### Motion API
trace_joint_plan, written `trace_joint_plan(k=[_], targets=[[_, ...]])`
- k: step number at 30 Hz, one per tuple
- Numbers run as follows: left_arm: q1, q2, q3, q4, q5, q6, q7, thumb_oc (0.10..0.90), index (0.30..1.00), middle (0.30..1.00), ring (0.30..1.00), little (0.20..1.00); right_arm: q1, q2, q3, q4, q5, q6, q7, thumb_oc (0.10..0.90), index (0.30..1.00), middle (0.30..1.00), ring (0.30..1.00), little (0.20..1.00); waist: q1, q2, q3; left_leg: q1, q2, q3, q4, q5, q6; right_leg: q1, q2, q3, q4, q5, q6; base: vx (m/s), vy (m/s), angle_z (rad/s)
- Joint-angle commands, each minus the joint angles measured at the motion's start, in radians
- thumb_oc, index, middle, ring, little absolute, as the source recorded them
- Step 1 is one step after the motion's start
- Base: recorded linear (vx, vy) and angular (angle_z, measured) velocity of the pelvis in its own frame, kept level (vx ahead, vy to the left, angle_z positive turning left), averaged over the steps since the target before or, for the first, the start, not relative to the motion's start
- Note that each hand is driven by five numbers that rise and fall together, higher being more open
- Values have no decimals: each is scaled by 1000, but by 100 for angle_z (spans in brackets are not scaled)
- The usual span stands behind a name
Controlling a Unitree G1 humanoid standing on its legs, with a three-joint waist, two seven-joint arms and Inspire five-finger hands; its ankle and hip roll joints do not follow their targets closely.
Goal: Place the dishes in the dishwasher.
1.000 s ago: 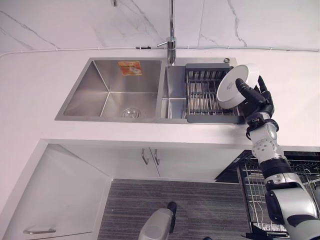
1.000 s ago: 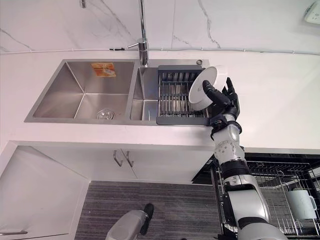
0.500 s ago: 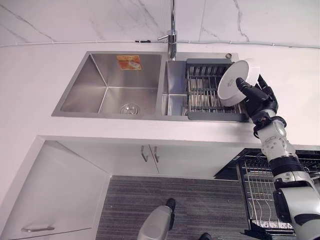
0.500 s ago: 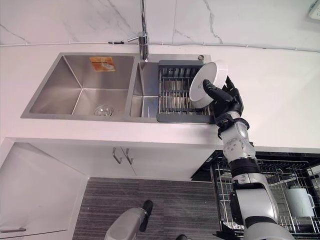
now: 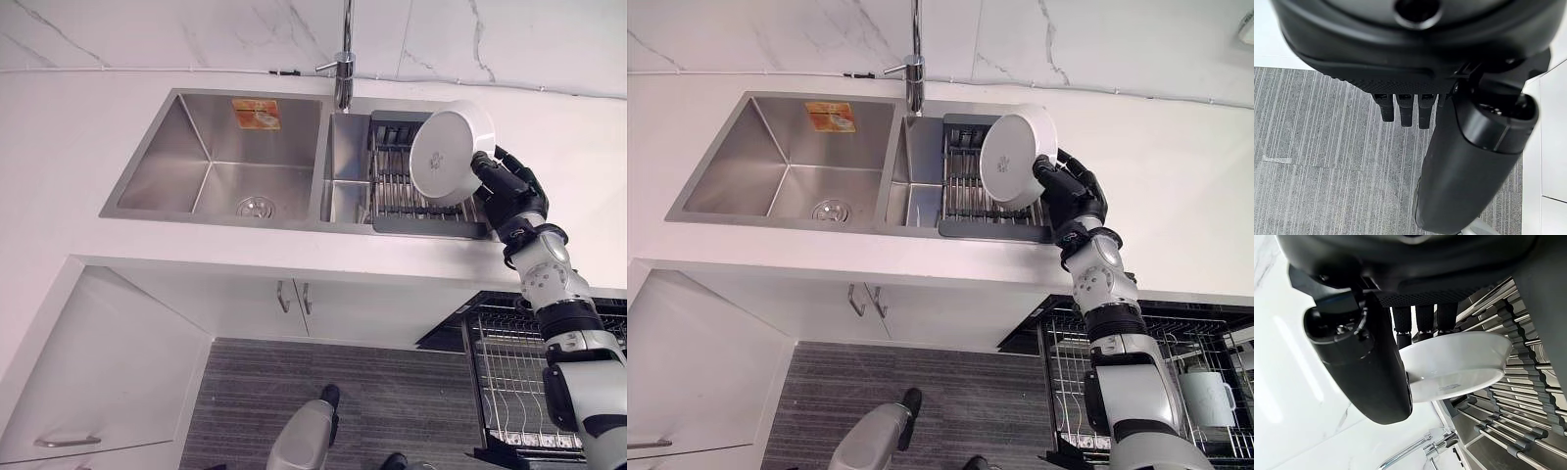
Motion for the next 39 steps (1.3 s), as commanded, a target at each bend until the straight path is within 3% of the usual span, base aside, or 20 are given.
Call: trace_joint_plan(k=[1,9,15,17,21,23,33,39], targets=[[48,85,-6,8,18,-7,0,800,900,900,900,900,-33,-45,11,22,-6,-26,-20,400,300,300,300,300,18,-3,-30,-3,7,-46,-15,-117,-18,18,-13,45,-34,-8,45,0,0,0],[45,86,0,22,12,-13,2,800,900,900,900,900,-21,-46,2,15,17,-41,-9,400,300,300,300,300,13,-12,-33,-1,11,-42,-15,-119,-18,16,-11,48,-34,-7,46,0,0,0],[43,85,-1,30,17,-16,3,800,900,900,900,900,-5,-10,-12,-45,152,-132,0,400,300,300,300,300,6,-17,-42,5,16,-33,-15,-125,-17,14,-10,56,-34,-6,49,0,0,0],[45,80,2,37,25,-20,8,800,900,900,900,900,15,31,-26,-114,223,-192,1,400,300,300,300,300,-2,-20,-52,11,19,-27,-15,-129,-16,13,-7,62,-34,-7,50,-17,-14,0],[49,74,7,45,34,-21,13,800,900,900,900,900,42,75,-33,-215,294,-252,12,400,300,300,300,300,-13,-23,-67,20,25,-19,-15,-135,-16,12,-4,69,-34,-7,51,-41,-23,-6],[53,65,13,55,34,-17,24,800,900,900,900,900,67,116,-32,-311,331,-301,17,400,300,300,300,300,-26,-26,-84,32,33,-9,-15,-143,-16,10,-2,76,-34,-7,52,-89,-36,-12],[51,36,33,104,34,-5,49,800,900,900,900,900,103,193,1,-531,375,-402,-5,400,300,300,300,300,-82,-28,-130,74,63,37,-15,-164,-25,-3,10,110,-34,0,50,-116,-32,-21],[29,13,38,144,49,15,60,800,900,900,900,900,170,220,17,-684,420,-447,-10,400,300,300,300,300,-163,-30,-161,110,99,96,-15,-181,-39,-28,29,159,-34,12,46,-133,-38,-28]])
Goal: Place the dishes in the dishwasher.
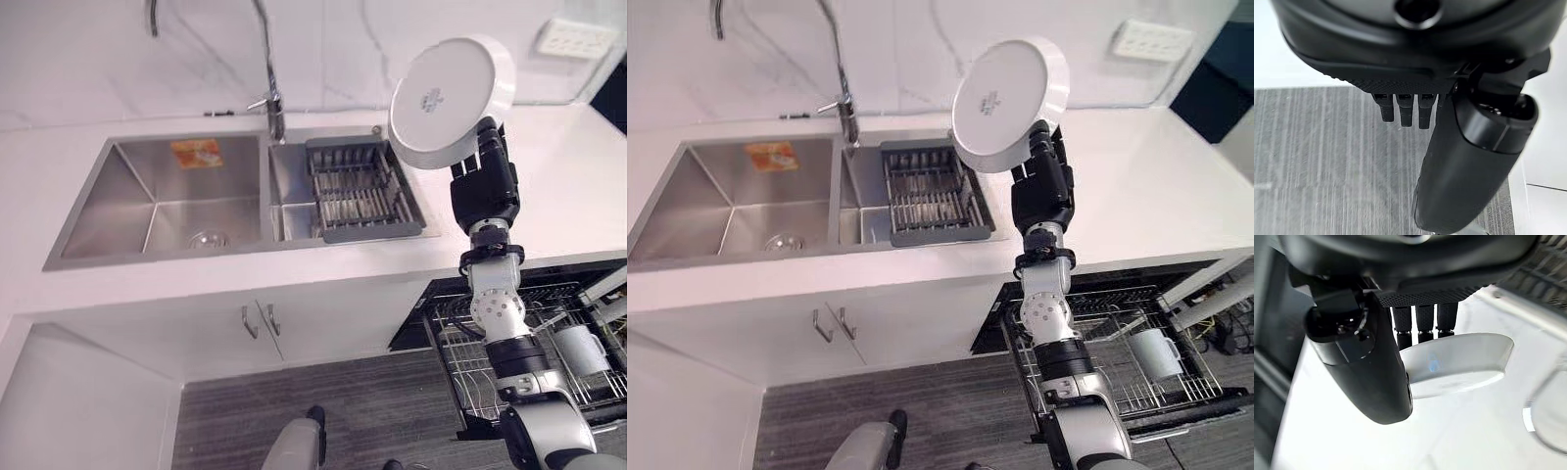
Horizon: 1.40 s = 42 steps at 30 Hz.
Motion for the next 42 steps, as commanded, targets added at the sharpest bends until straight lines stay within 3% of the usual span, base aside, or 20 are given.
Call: trace_joint_plan(k=[1,9,10,11,19,29,36,42], targets=[[23,21,-26,41,47,8,30,800,900,900,900,900,-50,-22,-18,-186,8,-112,38,400,300,300,300,300,-19,-17,-53,76,34,-22,-24,-164,-36,6,-6,29,-13,-33,53,-139,-42,-27],[-2,-22,-52,55,62,6,63,800,900,900,900,900,156,-39,-59,-422,23,-98,62,400,300,300,300,300,-142,-17,-74,115,84,63,-24,-179,-49,-24,7,95,-13,-19,56,-77,-24,-49],[-3,-22,-52,55,62,7,63,800,900,900,900,900,156,-39,-59,-423,23,-97,62,400,300,300,300,300,-142,-17,-77,110,84,63,-24,-175,-49,-30,8,95,-13,-15,55,-55,-62,-54],[-5,-31,-58,49,58,3,67,800,900,900,900,900,241,-53,-94,-481,26,-97,74,400,300,300,300,300,-180,-20,-79,127,93,90,-24,-186,-50,-33,10,120,-13,-15,60,-48,-62,-63],[3,-49,-58,39,50,10,60,800,900,900,900,900,422,-72,-193,-522,51,-41,110,400,300,300,300,300,-263,-21,-79,160,108,144,-24,-204,-50,-49,12,167,-13,-8,64,-26,-36,-50],[12,-44,-71,19,58,27,46,800,900,900,900,900,511,-35,-224,-382,-18,1,67,400,300,300,300,300,-292,-16,-76,168,111,150,-24,-209,-50,-42,13,166,-13,-15,58,-10,-15,-13],[27,-29,-73,0,86,56,38,800,900,900,900,900,518,-4,-193,-198,-51,40,117,400,300,300,300,300,-271,-10,-74,168,104,139,-24,-213,-50,-36,-5,140,-13,-19,60,0,0,0],[19,-23,-76,-31,82,102,38,800,900,900,900,900,496,-11,-175,-152,-119,86,108,400,300,300,300,300,-254,-12,-75,164,102,131,-24,-213,-50,-34,-12,124,-13,-20,61,10,5,1]])
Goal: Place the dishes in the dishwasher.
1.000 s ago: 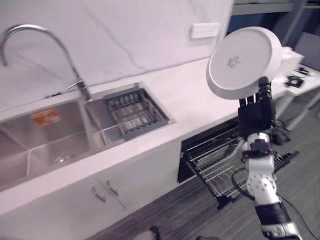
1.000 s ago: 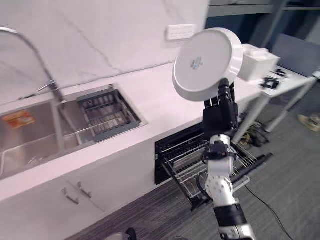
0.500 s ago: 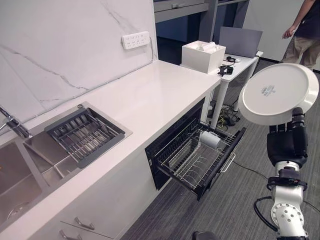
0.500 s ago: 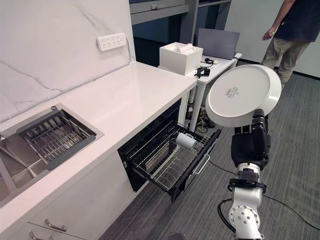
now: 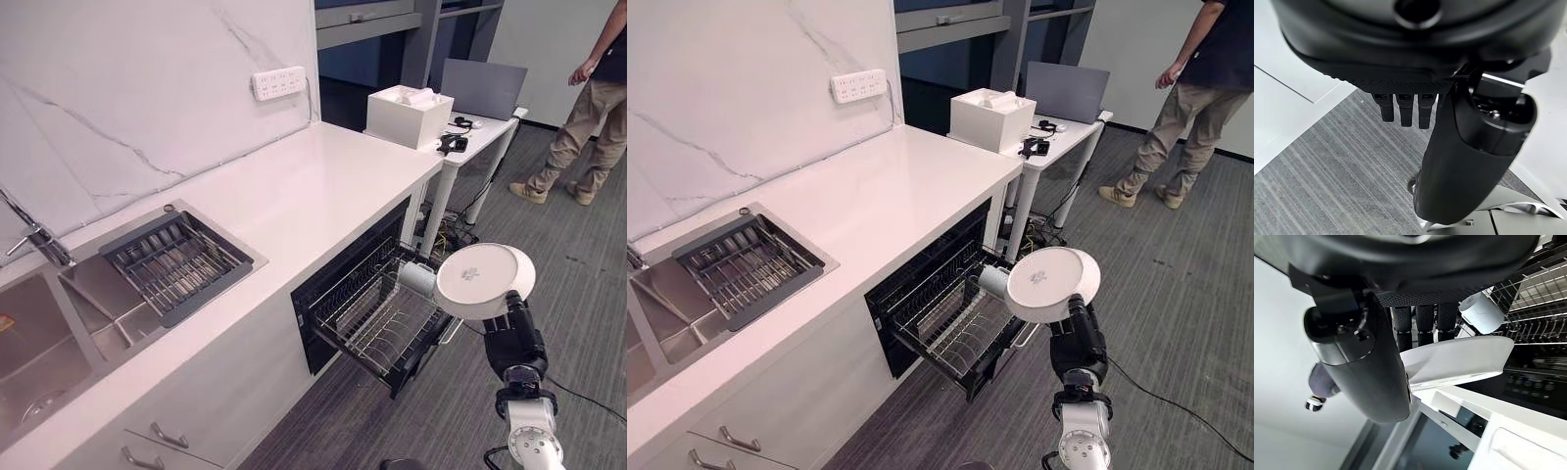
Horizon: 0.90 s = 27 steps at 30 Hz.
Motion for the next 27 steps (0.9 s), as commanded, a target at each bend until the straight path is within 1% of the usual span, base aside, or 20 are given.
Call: trace_joint_plan(k=[1,5,8,12,15,19,20,21,22,25,27], targets=[[-23,49,-9,-42,42,37,-3,800,900,900,900,900,-180,-51,-33,-104,-78,-18,80,400,300,300,300,300,12,-3,51,47,-4,-127,40,-184,-5,54,-58,-65,40,-106,68,37,26,1],[-15,54,-10,-55,43,45,-11,800,900,900,900,900,-201,-73,-37,-63,-123,15,55,400,300,300,300,300,30,-4,53,46,-9,-135,40,-186,-3,63,-60,-80,40,-111,66,41,16,7],[-11,63,-10,-58,48,52,-17,800,900,900,900,900,-228,-100,-32,-29,-220,35,44,400,300,300,300,300,47,-4,57,41,-12,-144,40,-184,-2,68,-61,-91,40,-115,63,35,15,10],[-4,70,-6,-61,52,55,-24,800,900,900,900,900,-245,-119,-27,-24,-232,47,31,400,300,300,300,300,60,-4,61,35,-15,-152,40,-183,-2,73,-60,-102,40,-121,58,18,19,6],[0,73,-1,-68,53,64,-27,800,900,900,900,900,-252,-128,-25,-15,-265,62,17,400,300,300,300,300,67,-5,63,34,-16,-154,40,-182,-3,77,-60,-108,40,-123,57,25,13,11],[4,75,2,-67,64,59,-41,800,900,900,900,900,-270,-149,-13,27,-387,102,6,400,300,300,300,300,77,-3,67,33,-17,-158,40,-181,-1,83,-58,-118,40,-126,52,41,14,9],[3,80,2,-67,68,55,-46,800,900,900,900,900,-283,-168,-3,46,-453,115,-9,400,300,300,300,300,84,-2,71,32,-20,-160,40,-180,1,86,-57,-124,40,-127,50,32,9,1],[1,83,1,-71,70,59,-48,800,900,900,900,900,-292,-176,0,58,-473,118,-18,400,300,300,300,300,88,-1,72,31,-21,-161,40,-180,2,88,-56,-128,40,-128,48,33,11,4],[-3,84,-2,-76,72,64,-45,800,900,900,900,900,-305,-188,4,80,-508,121,-22,400,300,300,300,300,94,2,77,27,-21,-164,40,-178,3,91,-54,-137,40,-130,43,14,11,5],[-20,90,-21,-92,53,79,-30,800,900,900,900,900,-339,-219,10,120,-551,120,-45,400,300,300,300,300,107,11,95,15,-25,-181,40,-171,8,99,-43,-156,40,-133,29,6,4,8],[-45,98,-35,-116,41,111,-17,800,900,900,900,900,-371,-247,15,144,-624,130,-73,400,300,300,300,300,118,21,118,-2,-33,-195,40,-161,11,97,-36,-170,40,-134,19,-55,-10,27]])
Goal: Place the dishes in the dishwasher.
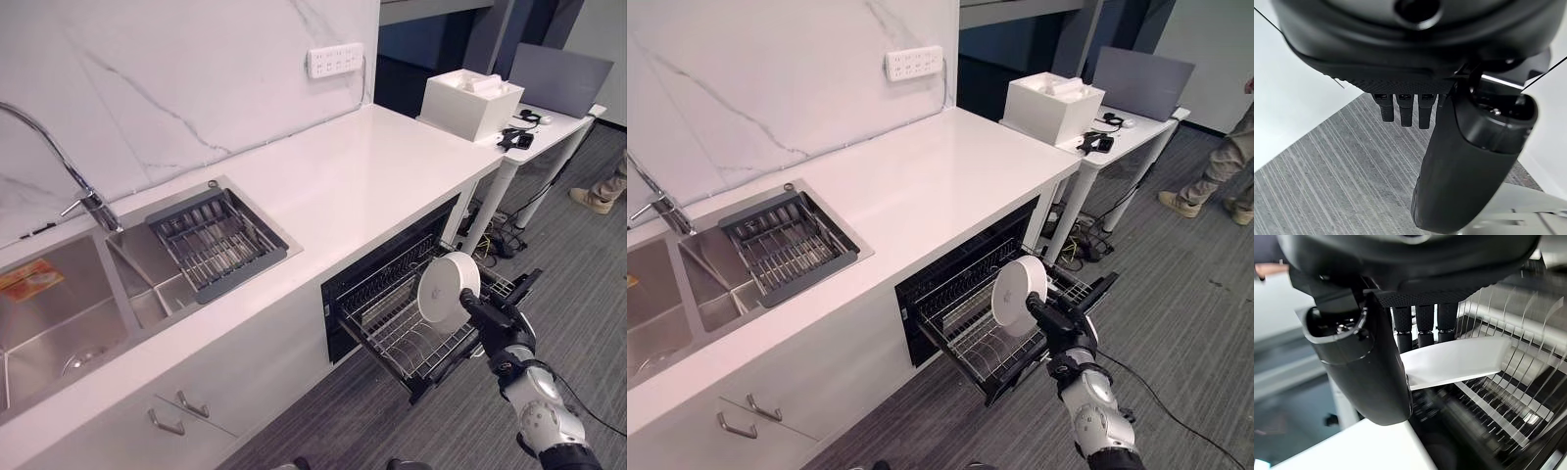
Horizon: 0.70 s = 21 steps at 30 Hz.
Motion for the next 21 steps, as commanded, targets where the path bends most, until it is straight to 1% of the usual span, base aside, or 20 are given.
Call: trace_joint_plan(k=[1,4,5,6,7,8,9,10,12,13,14,15,19,21], targets=[[-47,97,-33,-30,-1,59,29,800,900,900,900,900,-188,-60,-40,-60,-129,-76,-22,400,300,300,300,300,20,2,36,-8,-13,-116,59,-164,0,37,-16,-72,62,-122,14,-143,5,28],[-79,113,-50,-62,-14,78,25,800,900,900,900,900,-262,-123,-19,-15,-227,-59,-51,400,300,300,300,300,33,25,83,-50,-22,-118,59,-140,0,7,-19,-82,62,-112,5,-188,56,18],[-88,118,-56,-62,-18,73,22,800,900,900,900,900,-294,-145,-9,14,-271,-55,-53,400,300,300,300,300,37,35,103,-63,-26,-122,59,-130,-1,0,-20,-85,62,-108,1,-131,66,17],[-90,119,-57,-61,-20,72,22,800,900,900,900,900,-301,-149,-7,20,-281,-54,-53,400,300,300,300,300,37,37,107,-65,-27,-122,59,-128,-1,-1,-20,-85,62,-108,0,-150,83,12],[-99,129,-59,-64,-23,64,17,800,900,900,900,900,-343,-191,7,65,-339,-44,-53,400,300,300,300,300,44,49,136,-84,-34,-124,59,-117,-1,-11,-21,-88,62,-103,-4,-105,58,13],[-101,130,-59,-65,-23,63,17,800,900,900,900,900,-349,-197,9,72,-349,-42,-52,400,300,300,300,300,45,51,140,-86,-35,-125,59,-116,-1,-13,-21,-88,62,-102,-4,-138,68,7],[-103,133,-59,-65,-22,52,15,800,900,900,900,900,-373,-216,18,97,-379,-30,-48,400,300,300,300,300,48,55,154,-93,-38,-125,59,-112,0,-18,-22,-87,62,-99,-5,-141,50,7],[-114,139,-59,-66,-30,37,16,800,900,900,900,900,-416,-242,47,140,-401,11,-38,400,300,300,300,300,55,61,178,-106,-43,-127,59,-107,3,-33,-24,-88,62,-93,-6,-150,49,6],[-124,144,-61,-72,-31,27,15,800,900,900,900,900,-449,-259,73,191,-393,19,-41,400,300,300,300,300,63,65,201,-115,-46,-129,59,-104,6,-45,-27,-88,62,-87,-6,-140,27,3],[-127,146,-63,-73,-32,26,15,800,900,900,900,900,-463,-269,82,209,-408,18,-32,400,300,300,300,300,65,66,211,-119,-48,-132,59,-103,8,-48,-28,-89,62,-85,-7,0,0,0],[-127,147,-64,-71,-33,25,16,800,900,900,900,900,-469,-273,88,221,-423,17,-25,400,300,300,300,300,69,62,212,-109,-53,-139,59,-123,2,-40,-29,-78,62,-105,0,0,0,0],[-130,151,-64,-66,-37,21,15,800,900,900,900,900,-488,-279,104,243,-455,19,-13,400,300,300,300,300,73,63,223,-110,-55,-139,59,-123,4,-41,-30,-79,62,-103,1,32,-16,3],[-152,167,-67,-55,-33,5,-2,800,900,900,900,900,-551,-301,177,290,-542,80,36,400,300,300,300,300,81,59,252,-125,-58,-142,59,-118,11,-58,-29,-75,62,-93,3,-75,-25,0],[-164,169,-72,-50,-52,-28,40,800,900,900,900,900,-588,-316,233,352,-575,77,9,400,300,300,300,300,89,61,274,-138,-64,-153,59,-115,18,-69,-21,-64,62,-89,1,-78,-28,2]])
